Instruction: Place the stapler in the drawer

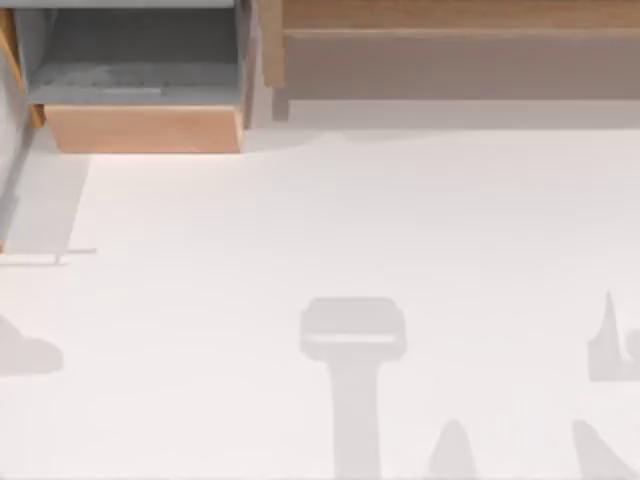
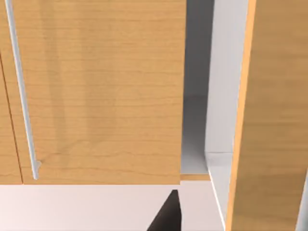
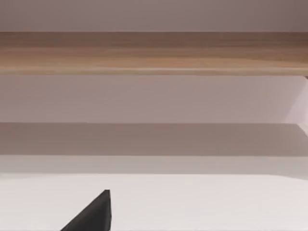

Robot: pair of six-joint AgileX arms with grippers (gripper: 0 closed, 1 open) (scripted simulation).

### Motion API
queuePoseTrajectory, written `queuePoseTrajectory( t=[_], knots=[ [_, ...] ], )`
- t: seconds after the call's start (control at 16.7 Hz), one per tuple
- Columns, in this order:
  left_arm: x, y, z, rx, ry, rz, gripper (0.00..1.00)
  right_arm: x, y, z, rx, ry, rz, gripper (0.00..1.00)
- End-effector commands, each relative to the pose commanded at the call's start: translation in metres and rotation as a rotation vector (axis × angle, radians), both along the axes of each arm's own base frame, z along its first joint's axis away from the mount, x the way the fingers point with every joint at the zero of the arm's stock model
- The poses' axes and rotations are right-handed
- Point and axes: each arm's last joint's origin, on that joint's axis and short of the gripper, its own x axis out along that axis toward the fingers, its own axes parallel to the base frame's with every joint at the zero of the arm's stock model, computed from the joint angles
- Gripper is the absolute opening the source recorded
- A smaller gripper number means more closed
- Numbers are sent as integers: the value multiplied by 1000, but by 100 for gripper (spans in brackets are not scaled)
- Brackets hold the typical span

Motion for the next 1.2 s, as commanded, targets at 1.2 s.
queuePoseTrajectory(
  t=[1.2],
  knots=[
    [28,2,-4,-15,16,4,0,0,0,0,0,0,0,100]
  ],
)
